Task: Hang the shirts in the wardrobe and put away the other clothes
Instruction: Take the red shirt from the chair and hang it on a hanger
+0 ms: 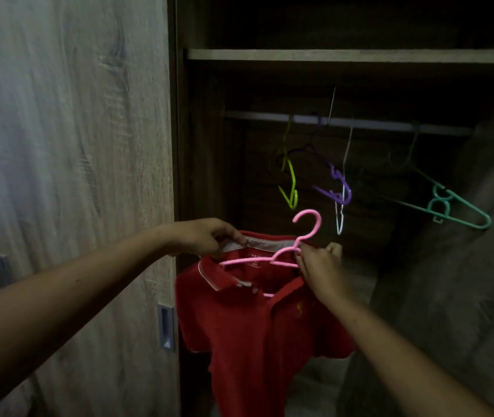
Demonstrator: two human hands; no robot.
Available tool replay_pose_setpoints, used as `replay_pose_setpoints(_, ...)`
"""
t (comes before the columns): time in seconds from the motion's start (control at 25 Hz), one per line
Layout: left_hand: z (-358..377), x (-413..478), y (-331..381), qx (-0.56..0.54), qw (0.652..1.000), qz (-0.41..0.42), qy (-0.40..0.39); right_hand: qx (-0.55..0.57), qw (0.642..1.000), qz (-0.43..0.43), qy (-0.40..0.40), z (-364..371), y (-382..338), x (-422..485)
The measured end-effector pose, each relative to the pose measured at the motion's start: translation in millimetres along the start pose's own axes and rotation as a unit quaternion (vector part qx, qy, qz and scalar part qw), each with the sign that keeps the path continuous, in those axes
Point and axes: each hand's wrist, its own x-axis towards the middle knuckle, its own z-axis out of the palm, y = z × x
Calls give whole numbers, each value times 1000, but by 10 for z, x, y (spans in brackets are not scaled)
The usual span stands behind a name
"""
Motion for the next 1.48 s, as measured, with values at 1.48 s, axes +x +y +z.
replay_pose_setpoints(1.48,199,299,-797,26,903,183,388,506,813,87,-274,-1280,722,-88)
